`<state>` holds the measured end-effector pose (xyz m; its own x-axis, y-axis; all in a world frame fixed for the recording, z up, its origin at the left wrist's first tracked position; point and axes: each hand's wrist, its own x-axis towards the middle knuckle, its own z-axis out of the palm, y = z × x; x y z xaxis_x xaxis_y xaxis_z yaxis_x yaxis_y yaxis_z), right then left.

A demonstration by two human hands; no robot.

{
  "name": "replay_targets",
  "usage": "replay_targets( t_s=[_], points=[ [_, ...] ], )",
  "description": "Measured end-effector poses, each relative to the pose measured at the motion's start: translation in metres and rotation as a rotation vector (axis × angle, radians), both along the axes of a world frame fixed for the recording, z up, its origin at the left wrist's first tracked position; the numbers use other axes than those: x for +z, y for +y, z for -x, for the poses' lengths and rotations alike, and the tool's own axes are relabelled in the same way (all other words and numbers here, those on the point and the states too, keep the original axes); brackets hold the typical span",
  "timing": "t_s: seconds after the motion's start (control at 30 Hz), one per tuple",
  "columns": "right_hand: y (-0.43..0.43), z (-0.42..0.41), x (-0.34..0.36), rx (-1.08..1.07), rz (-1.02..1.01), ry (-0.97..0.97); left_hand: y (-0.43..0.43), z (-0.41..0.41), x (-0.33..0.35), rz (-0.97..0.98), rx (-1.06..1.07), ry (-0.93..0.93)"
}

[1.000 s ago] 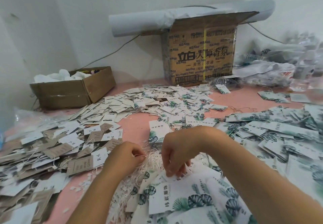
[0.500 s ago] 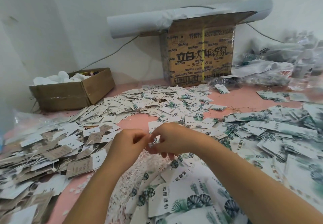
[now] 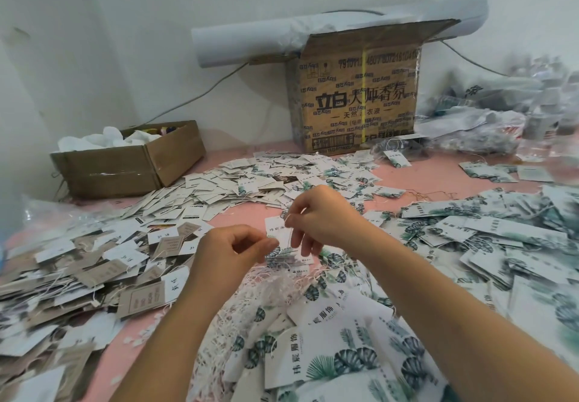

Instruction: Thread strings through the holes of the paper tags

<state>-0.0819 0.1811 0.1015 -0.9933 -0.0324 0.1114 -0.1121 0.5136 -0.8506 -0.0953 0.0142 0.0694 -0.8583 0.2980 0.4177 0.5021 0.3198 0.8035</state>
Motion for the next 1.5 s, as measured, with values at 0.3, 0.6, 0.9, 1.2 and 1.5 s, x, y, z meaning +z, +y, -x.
replay_targets(
  t_s=[0.3, 0.6, 0.9, 1.2, 1.5],
  points=[
    [0.023, 0.0, 0.012, -0.047, -0.39, -0.025, -0.002, 0.01, -0.013, 0.012, -0.011, -0.089],
    [0.011, 0.005, -0.014, 0.378, -0.176, -0.186, 0.009, 0.003, -0.015, -0.08, -0.069, -0.091],
    [0.015, 0.021, -0.041, 0.023, -0.735, 0.011, 0.005, 0.013, -0.042, -0.007, 0.135, 0.0],
    [0.007, 0.027, -0.064, -0.026, -0.98, 0.138, 0.004, 0.022, -0.073, 0.339, 0.187, 0.073],
    [0.006, 0.027, -0.062, -0.051, -0.927, 0.158, 0.002, 0.023, -0.075, 0.39, 0.2, 0.146]
  ],
)
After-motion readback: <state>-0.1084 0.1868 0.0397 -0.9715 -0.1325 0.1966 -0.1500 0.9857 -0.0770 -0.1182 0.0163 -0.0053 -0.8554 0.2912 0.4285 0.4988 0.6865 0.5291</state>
